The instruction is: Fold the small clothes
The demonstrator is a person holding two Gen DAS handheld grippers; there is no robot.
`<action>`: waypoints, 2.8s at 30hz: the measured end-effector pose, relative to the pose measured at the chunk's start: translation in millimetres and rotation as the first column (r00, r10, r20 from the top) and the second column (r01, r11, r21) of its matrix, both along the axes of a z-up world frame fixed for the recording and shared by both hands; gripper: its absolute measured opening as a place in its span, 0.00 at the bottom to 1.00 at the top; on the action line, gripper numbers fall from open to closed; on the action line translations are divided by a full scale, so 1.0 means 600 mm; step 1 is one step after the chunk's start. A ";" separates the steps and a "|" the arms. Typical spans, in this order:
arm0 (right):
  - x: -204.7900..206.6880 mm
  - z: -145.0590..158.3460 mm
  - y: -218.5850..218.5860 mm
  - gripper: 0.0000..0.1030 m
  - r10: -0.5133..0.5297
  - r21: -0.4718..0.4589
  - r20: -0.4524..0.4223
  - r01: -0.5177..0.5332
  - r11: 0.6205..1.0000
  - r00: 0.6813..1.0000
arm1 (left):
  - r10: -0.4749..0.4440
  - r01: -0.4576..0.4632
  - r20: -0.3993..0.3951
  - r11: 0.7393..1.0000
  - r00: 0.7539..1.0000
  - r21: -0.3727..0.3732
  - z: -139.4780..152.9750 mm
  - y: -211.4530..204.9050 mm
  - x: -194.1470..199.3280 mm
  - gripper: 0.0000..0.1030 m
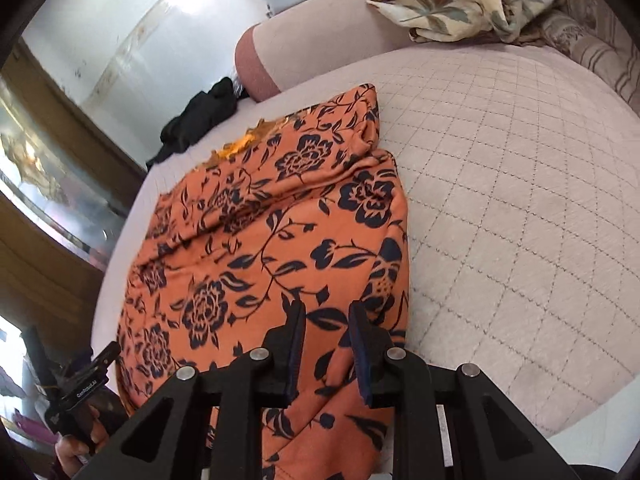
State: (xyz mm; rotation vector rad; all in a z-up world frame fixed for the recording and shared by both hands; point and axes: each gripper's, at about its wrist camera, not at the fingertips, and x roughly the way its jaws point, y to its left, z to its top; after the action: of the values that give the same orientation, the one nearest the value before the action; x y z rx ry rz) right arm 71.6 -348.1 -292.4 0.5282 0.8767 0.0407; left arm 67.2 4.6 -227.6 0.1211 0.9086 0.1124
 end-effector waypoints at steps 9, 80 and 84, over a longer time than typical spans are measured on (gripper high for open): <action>0.019 -0.039 0.049 0.25 0.142 -0.053 -0.116 -0.149 0.987 0.983 | 0.026 -0.032 -0.112 0.998 0.993 -0.047 -0.049 0.050 -0.019 1.00; -0.107 -0.078 -0.030 0.14 0.107 -0.075 -0.439 -0.155 0.985 0.892 | -0.154 0.002 -0.424 0.941 0.893 -0.339 -0.110 0.175 -0.049 0.71; -0.106 -0.087 -0.027 0.11 0.117 -0.074 -0.435 -0.165 0.984 0.893 | -0.200 0.006 -0.437 0.913 0.877 -0.407 -0.125 0.166 -0.049 0.29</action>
State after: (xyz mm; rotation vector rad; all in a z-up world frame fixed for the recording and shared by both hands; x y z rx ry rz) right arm 8.0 -364.5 -344.5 0.3735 1.3429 0.0083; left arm 37.8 104.3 -302.3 -0.1904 1.3941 -0.2168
